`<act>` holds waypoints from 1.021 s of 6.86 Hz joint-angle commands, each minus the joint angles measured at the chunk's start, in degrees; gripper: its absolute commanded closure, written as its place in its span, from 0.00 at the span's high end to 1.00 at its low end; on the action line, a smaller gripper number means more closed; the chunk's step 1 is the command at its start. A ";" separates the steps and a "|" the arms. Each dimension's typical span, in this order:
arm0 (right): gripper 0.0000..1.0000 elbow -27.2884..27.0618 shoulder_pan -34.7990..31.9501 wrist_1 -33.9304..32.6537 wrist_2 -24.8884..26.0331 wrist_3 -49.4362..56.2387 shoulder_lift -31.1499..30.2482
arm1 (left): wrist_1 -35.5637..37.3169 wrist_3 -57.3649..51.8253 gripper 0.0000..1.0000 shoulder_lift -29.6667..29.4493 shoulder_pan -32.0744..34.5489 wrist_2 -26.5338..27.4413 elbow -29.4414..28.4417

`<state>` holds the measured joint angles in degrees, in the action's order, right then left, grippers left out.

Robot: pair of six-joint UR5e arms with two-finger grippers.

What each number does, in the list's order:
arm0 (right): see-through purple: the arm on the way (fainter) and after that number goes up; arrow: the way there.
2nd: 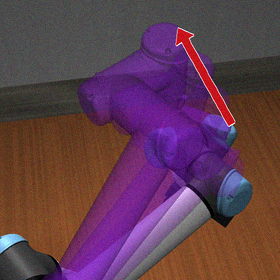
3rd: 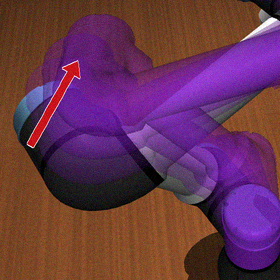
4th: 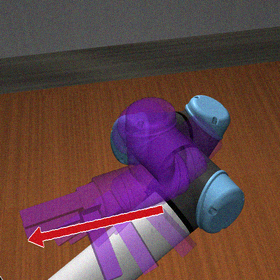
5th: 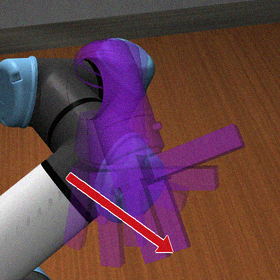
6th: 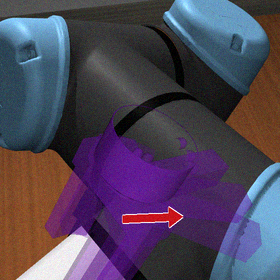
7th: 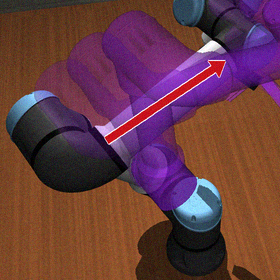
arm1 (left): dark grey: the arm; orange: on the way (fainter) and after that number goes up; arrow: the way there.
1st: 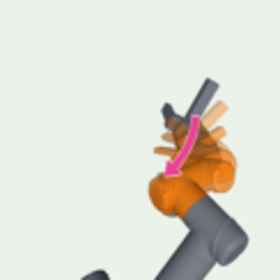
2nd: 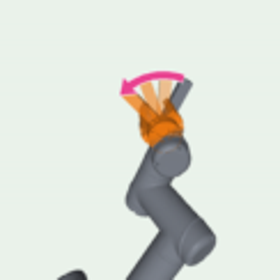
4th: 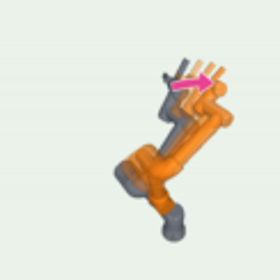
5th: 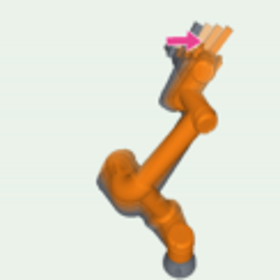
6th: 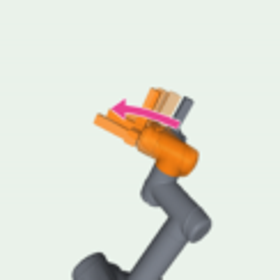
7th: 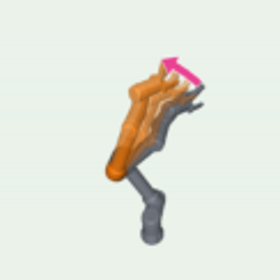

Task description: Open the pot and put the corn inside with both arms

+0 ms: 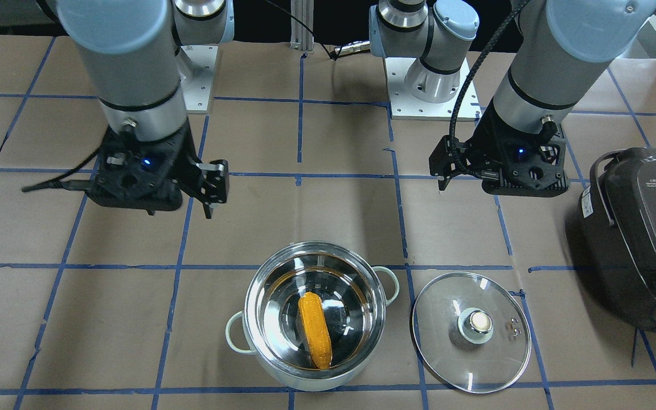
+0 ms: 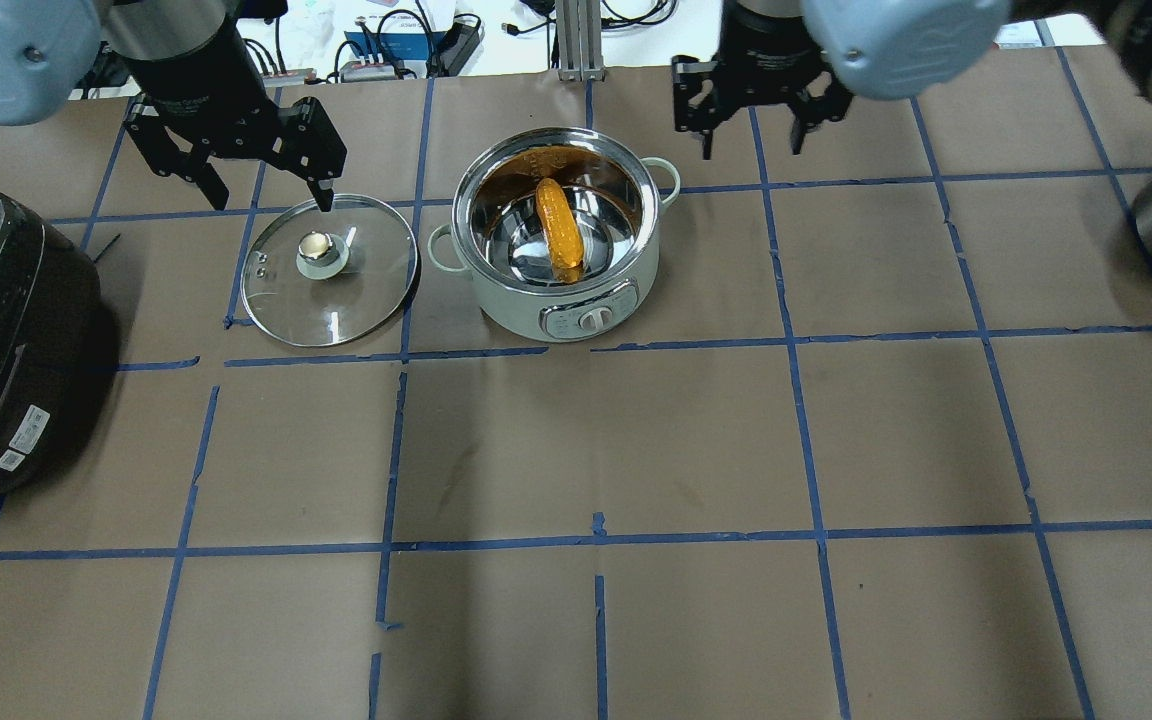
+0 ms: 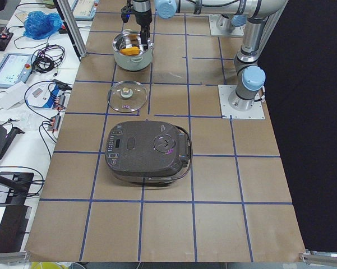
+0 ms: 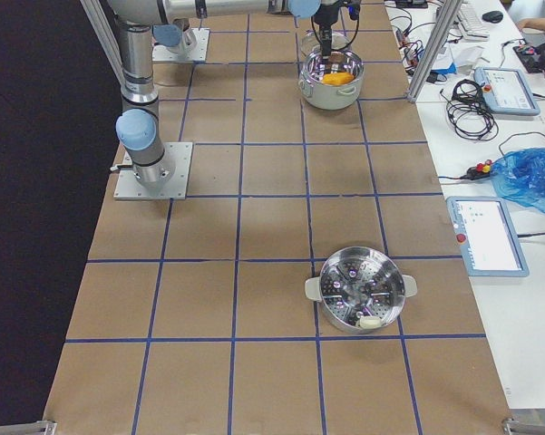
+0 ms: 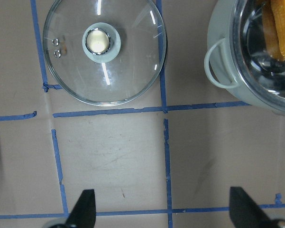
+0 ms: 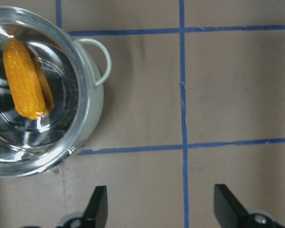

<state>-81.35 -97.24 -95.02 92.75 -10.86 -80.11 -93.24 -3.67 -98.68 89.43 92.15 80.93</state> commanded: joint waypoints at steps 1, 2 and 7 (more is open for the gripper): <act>0.81 -12.04 4.51 0.72 -2.92 0.49 -10.66 | -0.10 -0.02 1.00 1.38 0.05 -0.13 1.42; 0.81 -11.99 4.51 0.98 -3.01 0.57 -11.03 | -0.10 -0.11 1.00 1.38 0.05 -0.13 1.51; 1.00 -10.76 3.99 1.07 -2.92 5.05 -11.39 | -0.18 -0.20 1.00 2.26 -0.22 0.40 1.77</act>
<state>-92.20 -93.18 -93.96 89.82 -6.25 -91.57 -93.46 -3.72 -96.48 89.34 92.56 82.70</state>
